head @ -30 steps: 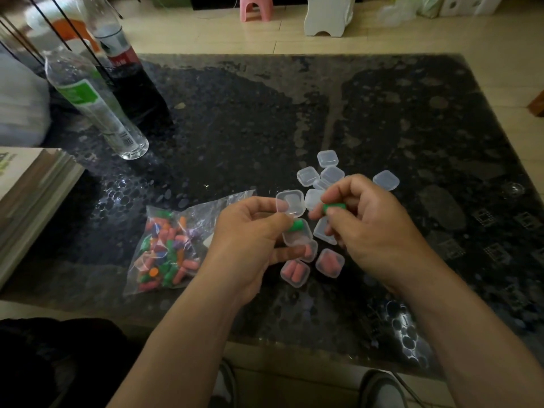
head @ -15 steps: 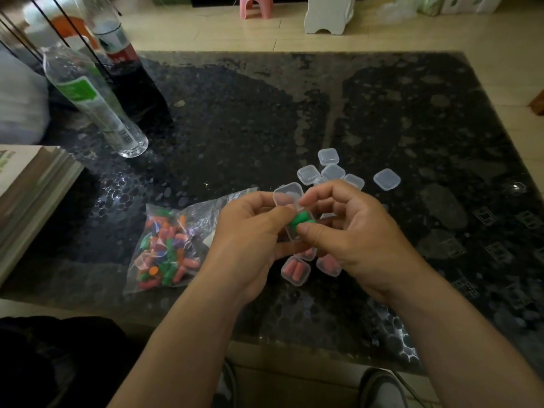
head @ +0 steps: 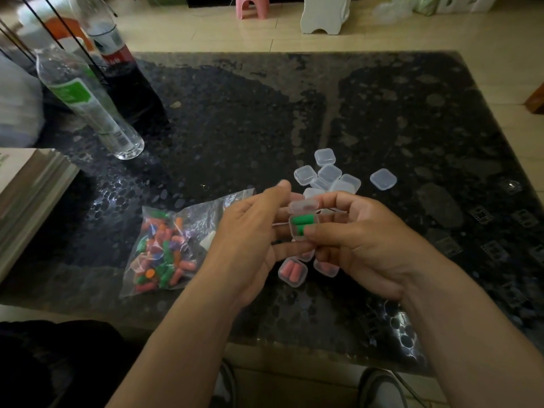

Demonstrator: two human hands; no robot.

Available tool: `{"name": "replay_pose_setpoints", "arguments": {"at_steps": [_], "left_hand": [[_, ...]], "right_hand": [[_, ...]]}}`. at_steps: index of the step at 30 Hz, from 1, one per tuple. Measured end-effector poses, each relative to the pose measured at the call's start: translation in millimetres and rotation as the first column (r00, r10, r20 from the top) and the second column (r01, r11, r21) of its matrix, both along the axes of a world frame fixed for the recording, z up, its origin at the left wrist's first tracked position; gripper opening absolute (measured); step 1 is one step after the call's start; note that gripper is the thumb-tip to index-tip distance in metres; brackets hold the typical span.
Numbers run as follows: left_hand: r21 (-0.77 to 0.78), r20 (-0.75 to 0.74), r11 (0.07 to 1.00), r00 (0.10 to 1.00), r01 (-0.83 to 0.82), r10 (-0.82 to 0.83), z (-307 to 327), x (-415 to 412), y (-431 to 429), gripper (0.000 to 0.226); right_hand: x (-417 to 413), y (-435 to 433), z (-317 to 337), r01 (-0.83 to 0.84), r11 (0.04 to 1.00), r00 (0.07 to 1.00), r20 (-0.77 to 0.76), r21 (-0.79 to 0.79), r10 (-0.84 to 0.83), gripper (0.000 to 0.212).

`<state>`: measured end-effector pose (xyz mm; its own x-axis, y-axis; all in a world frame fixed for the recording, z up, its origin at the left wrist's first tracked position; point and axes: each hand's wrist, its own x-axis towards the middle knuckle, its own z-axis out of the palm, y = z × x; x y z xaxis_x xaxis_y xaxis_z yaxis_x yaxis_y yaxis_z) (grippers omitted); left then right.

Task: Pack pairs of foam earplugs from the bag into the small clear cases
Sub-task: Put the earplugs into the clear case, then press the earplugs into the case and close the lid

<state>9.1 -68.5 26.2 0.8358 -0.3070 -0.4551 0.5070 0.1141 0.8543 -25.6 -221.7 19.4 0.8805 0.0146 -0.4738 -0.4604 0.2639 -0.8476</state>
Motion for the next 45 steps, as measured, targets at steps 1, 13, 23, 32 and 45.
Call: {"name": "replay_pose_setpoints", "arguments": {"at_steps": [1, 13, 23, 32, 45], "left_hand": [[-0.002, 0.015, 1.000, 1.000, -0.012, 0.012, -1.0, 0.4, 0.5, 0.029], [0.174, 0.223, 0.982, 0.974, -0.076, 0.036, -5.7, -2.2, -2.1, 0.017], [0.310, 0.216, 0.942, 0.974, -0.132, 0.065, 6.9, -3.0, -0.8, 0.024], [0.385, 0.146, 0.920, 0.989, -0.075, 0.019, 6.2, -7.5, 10.0, 0.023], [0.557, 0.591, 0.641, 0.794, -0.528, 0.141, 0.7, 11.5, 72.2, 0.018]], "right_hand": [[0.1, -2.0, 0.9, 0.003, 1.000, 1.000, -0.003, 0.030, -0.003, 0.032], [1.0, 1.3, -6.7, 0.142, 0.968, 0.986, 0.110, -0.206, -0.122, 0.021], [1.6, 6.1, -8.3, -0.041, 0.865, 0.999, -0.038, -0.499, 0.025, 0.014], [2.3, 13.9, -11.7, -0.094, 0.783, 0.994, -0.106, -0.615, 0.036, 0.012], [8.0, 38.6, -1.9, -0.031, 0.734, 0.990, 0.083, -0.678, 0.118, 0.018]]}}
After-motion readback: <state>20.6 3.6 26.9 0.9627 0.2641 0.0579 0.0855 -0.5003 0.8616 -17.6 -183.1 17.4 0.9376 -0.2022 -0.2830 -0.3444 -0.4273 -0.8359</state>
